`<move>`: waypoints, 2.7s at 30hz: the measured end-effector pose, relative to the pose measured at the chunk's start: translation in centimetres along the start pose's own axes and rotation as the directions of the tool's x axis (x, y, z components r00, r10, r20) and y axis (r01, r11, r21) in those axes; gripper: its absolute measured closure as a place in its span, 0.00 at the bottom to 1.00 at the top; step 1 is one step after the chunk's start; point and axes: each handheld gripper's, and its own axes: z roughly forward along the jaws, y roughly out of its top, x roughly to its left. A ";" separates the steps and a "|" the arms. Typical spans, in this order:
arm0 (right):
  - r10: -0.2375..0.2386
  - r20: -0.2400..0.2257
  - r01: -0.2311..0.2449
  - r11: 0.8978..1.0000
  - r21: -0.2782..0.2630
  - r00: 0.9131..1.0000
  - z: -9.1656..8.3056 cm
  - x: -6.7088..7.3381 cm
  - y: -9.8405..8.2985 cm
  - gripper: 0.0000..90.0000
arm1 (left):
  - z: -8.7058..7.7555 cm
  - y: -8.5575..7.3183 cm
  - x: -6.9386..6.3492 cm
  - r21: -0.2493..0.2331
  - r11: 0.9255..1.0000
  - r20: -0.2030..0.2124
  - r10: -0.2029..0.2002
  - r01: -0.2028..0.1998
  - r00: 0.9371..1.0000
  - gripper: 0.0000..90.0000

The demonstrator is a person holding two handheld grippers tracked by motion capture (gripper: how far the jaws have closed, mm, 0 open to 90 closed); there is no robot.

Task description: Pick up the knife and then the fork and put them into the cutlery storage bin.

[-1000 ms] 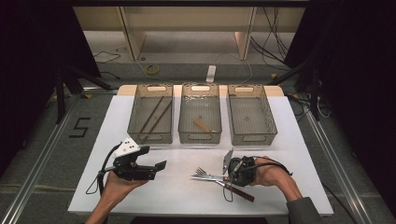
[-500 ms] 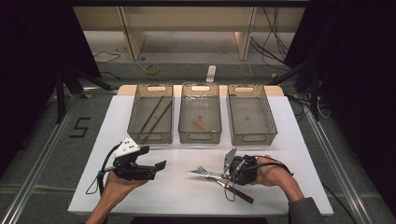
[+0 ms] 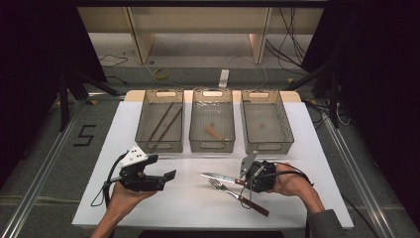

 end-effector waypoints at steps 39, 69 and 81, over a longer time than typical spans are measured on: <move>0.350 0.076 -0.320 0.911 -0.261 0.934 -4.0 -3.5 -1.2 0.85 | -0.6 0.1 0.4 -0.072 0.996 -0.004 -0.044 0.044 0.999 0.14; 0.634 0.107 -0.558 0.738 -0.379 0.766 -6.5 -12.0 -1.3 0.85 | -0.9 0.1 0.4 -0.099 0.994 -0.015 -0.044 0.043 0.999 0.14; 0.720 0.112 -0.649 0.673 -0.355 0.685 -4.7 -14.4 -1.6 0.85 | -1.0 0.1 0.4 -0.107 0.993 -0.016 -0.046 0.044 0.999 0.14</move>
